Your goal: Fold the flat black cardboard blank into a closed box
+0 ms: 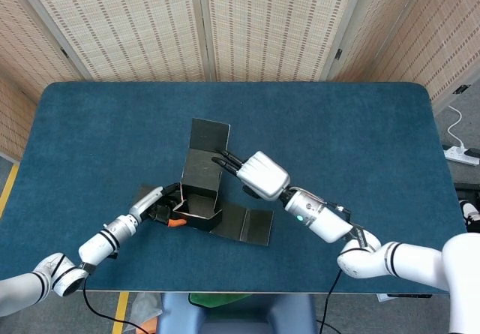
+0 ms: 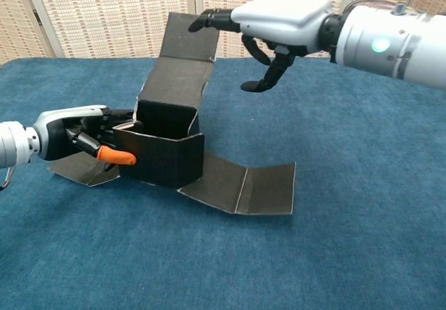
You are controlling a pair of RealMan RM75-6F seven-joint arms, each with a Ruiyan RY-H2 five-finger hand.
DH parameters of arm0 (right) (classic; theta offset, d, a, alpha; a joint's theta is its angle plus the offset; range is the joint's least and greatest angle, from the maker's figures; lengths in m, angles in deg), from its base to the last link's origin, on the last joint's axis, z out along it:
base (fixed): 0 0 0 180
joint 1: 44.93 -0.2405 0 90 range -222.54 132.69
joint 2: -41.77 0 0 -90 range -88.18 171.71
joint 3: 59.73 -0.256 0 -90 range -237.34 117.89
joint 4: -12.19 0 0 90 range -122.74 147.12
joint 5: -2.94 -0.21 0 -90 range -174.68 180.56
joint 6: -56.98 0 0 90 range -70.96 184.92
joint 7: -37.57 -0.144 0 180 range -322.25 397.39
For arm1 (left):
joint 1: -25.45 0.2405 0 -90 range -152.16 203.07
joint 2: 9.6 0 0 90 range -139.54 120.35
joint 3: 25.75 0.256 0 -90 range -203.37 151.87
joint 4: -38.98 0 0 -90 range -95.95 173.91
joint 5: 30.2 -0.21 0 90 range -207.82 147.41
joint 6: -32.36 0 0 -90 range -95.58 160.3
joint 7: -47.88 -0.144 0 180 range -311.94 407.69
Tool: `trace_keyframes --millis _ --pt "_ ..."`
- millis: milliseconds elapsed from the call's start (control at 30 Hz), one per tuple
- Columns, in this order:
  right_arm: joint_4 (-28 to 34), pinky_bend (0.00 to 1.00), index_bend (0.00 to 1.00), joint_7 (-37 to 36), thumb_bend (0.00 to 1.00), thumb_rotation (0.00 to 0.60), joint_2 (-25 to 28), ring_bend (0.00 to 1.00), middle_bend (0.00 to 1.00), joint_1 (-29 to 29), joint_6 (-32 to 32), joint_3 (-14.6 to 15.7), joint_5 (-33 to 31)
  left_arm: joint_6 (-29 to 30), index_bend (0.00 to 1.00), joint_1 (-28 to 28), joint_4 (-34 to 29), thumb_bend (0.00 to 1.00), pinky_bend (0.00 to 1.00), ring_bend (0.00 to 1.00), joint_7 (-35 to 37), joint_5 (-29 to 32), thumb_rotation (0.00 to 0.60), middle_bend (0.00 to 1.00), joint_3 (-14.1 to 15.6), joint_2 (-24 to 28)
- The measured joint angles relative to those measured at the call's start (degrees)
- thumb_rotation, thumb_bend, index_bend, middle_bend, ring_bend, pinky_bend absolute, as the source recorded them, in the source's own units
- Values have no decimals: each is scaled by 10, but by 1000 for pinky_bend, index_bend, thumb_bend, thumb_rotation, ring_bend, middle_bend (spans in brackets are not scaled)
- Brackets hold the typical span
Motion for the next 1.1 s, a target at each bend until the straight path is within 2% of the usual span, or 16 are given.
trace_keyframes --millis 300,500,600,767,1100 --pt "47 1000 0 -137 270 600 48 666 0 98 -131 12 31 10 266 10 -61 229 671 555 146 15 600 308 -20 54" --pt "46 1000 0 -229 265 600 59 679 5 150 -206 13 52 13 266 13 -95 229 677 555 254 18 600 308 -35 89" --pt "36 1000 0 -257 229 600 58 681 8 166 -221 10 57 11 265 14 -109 229 679 555 299 19 600 308 -42 102" --pt "24 1000 0 -272 129 600 27 686 9 169 -224 -5 57 12 263 10 -129 229 679 555 370 9 600 307 -50 122" --pt "-26 1000 0 -220 96 600 -99 695 26 116 -209 -71 42 3 263 1 -164 229 679 555 376 0 600 307 -56 139"
